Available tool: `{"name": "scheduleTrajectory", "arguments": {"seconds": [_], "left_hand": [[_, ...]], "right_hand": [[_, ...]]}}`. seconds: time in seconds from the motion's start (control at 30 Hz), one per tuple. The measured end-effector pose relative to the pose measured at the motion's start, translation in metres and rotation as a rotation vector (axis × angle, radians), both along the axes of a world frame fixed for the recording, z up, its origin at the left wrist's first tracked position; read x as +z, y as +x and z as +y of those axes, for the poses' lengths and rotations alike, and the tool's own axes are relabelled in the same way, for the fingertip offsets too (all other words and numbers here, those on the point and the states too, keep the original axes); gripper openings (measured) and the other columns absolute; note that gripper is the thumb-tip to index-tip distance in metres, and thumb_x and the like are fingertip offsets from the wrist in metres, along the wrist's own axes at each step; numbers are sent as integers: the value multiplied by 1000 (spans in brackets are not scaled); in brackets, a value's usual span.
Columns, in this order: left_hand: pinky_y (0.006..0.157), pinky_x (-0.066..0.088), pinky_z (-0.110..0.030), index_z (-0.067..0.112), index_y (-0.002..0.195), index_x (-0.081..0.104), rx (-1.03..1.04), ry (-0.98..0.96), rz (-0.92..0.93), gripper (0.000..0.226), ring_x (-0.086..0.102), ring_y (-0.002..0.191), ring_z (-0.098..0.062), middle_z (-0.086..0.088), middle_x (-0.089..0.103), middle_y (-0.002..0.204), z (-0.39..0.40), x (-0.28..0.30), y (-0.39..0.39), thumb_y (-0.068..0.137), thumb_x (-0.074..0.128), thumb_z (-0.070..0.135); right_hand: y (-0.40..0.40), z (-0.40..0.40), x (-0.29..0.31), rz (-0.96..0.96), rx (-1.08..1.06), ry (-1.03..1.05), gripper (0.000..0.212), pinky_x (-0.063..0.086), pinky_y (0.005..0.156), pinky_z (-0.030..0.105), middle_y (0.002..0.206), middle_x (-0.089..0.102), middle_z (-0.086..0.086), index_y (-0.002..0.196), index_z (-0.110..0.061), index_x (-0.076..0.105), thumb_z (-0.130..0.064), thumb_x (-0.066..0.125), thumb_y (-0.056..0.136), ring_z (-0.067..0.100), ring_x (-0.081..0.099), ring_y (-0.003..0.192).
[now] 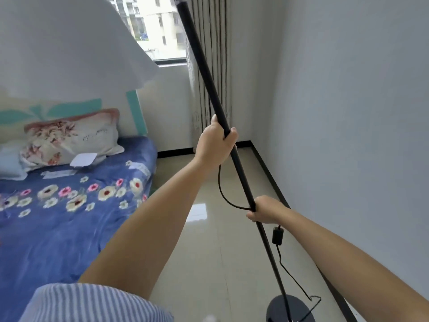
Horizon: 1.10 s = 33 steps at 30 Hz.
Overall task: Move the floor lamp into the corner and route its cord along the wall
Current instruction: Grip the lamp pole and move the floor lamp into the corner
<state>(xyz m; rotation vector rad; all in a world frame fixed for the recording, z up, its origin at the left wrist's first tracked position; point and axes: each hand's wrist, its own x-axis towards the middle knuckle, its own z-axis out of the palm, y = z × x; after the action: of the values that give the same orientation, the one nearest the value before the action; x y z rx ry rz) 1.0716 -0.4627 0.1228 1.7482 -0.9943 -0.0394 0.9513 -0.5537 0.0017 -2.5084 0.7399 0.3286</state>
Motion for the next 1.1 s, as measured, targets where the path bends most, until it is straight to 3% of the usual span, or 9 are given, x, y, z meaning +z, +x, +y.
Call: {"name": "scheduleTrajectory", "arguments": {"seconds": [0.13, 0.23, 0.37, 0.47, 0.6, 0.73, 0.9, 1.1], "left_hand": [[54, 57, -41, -8, 111, 39, -15, 30, -7, 28, 65, 60, -32, -2, 53, 58, -68, 5, 105, 91, 47, 11], [61, 59, -47, -5, 111, 39, -44, 21, 8, 27, 66, 67, -38, -1, 52, 59, -125, 12, 175, 91, 47, 11], [59, 59, -44, -3, 113, 39, -70, 24, 5, 27, 67, 70, -34, 2, 51, 61, -208, 14, 264, 92, 47, 12], [56, 57, -42, -4, 112, 39, -62, 33, -5, 27, 67, 73, -37, -1, 52, 64, -272, 5, 329, 92, 46, 12], [57, 57, -44, -6, 111, 39, -54, 67, 3, 27, 66, 71, -38, -2, 50, 62, -356, -1, 407, 92, 46, 11], [49, 53, -35, -5, 113, 38, -47, 109, 5, 28, 58, 58, -22, 3, 46, 60, -433, -2, 483, 92, 46, 12], [60, 58, -50, -4, 109, 40, -75, 128, 2, 23, 64, 70, -39, -3, 50, 61, -514, -11, 575, 92, 45, 11], [64, 56, -57, -3, 110, 39, -136, 171, 19, 24, 65, 79, -44, -9, 54, 65, -620, -25, 696, 93, 45, 12]], "right_hand": [[105, -68, 6, 18, -51, 10, 31, 30, 46, 24, 58, 48, -6, 52, -22, 41, -26, 53, 81, 12, 44, 51], [175, -124, 10, 16, -62, 1, 24, 37, 54, 27, 70, 55, 1, 59, -19, 46, -29, 52, 81, 21, 51, 64], [262, -204, 11, -3, -51, -15, 32, 39, 60, 29, 79, 58, 6, 51, -24, 40, -28, 52, 81, 25, 53, 71], [326, -267, 1, -3, -38, 2, 27, 41, 65, 32, 83, 63, 12, 54, -18, 47, -26, 52, 80, 28, 56, 75], [406, -348, -6, 12, -35, 26, 33, 35, 60, 30, 69, 53, 7, 49, -18, 41, -23, 52, 79, 28, 47, 69], [484, -426, -7, 24, -44, 38, 37, 35, 63, 31, 68, 51, 6, 47, -19, 37, -23, 52, 81, 28, 47, 70], [572, -504, -18, 14, -57, 42, 29, 35, 63, 32, 61, 46, 5, 55, -12, 41, -23, 52, 79, 28, 46, 68], [687, -608, -36, -15, -132, 64, 32, 31, 56, 30, 55, 42, 0, 48, -18, 37, -22, 52, 76, 25, 43, 62]]}}
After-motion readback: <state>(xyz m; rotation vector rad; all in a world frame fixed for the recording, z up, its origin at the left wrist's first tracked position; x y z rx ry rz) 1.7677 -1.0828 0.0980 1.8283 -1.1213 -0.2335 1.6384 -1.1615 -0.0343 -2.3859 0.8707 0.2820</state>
